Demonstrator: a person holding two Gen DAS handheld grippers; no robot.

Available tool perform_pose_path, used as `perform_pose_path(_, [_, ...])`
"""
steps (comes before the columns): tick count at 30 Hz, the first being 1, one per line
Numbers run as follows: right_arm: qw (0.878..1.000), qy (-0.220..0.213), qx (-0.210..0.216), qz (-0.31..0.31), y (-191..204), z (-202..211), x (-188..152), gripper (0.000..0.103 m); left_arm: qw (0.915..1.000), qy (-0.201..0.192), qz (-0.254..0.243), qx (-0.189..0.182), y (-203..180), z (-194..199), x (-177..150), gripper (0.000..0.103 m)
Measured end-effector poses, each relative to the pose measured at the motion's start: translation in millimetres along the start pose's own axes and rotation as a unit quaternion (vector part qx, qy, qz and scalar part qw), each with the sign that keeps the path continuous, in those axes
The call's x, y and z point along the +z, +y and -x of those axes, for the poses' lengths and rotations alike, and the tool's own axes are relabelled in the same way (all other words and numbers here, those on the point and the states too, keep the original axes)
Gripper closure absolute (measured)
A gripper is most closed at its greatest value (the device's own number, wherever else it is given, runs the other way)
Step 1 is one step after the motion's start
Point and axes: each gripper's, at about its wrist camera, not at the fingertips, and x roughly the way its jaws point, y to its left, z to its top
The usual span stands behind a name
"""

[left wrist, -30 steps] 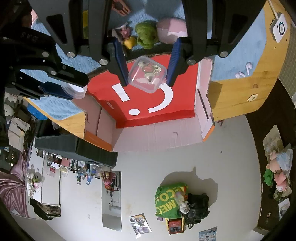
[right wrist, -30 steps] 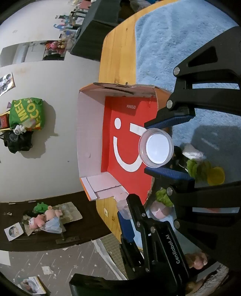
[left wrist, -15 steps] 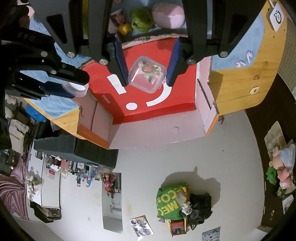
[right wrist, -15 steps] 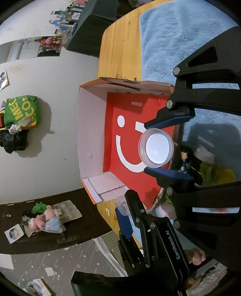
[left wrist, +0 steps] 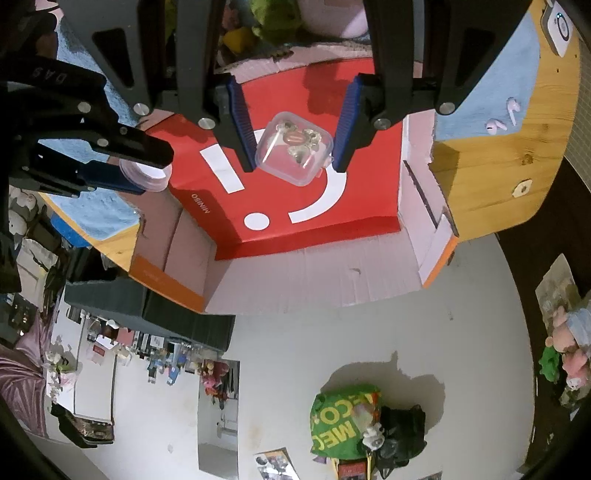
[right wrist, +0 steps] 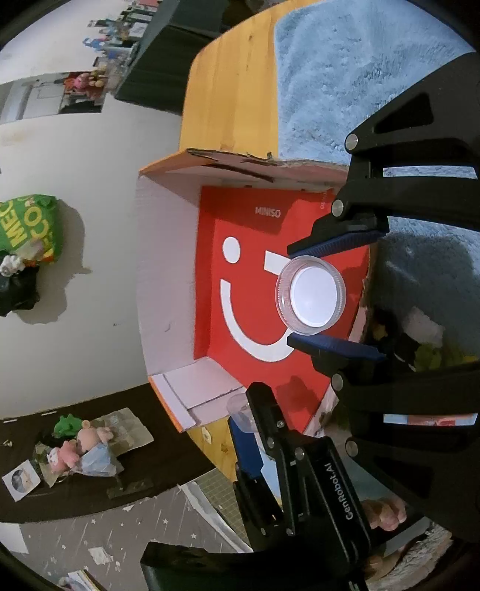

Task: Organize objects
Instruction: 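Lift both held items and carry them over the red-lined cardboard box, then lower the clear box and white container onto the red floor of the box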

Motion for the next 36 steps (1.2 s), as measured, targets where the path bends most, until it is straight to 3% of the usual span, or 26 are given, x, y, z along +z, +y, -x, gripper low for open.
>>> perform_pose_path(22, [0.999, 0.047, -0.007, -0.004, -17.8, -32.7, 10.2, 0.064, 0.9984, 0.055, 0.007, 0.007, 9.5, -46.8, 7.3, 0.059])
perform_pose_path(36, [0.998, 0.065, 0.004, 0.003, -13.5, -57.8, 20.8, 0.064, 0.9975, 0.066, 0.011, 0.025, 22.1, -61.9, 10.2, 0.059])
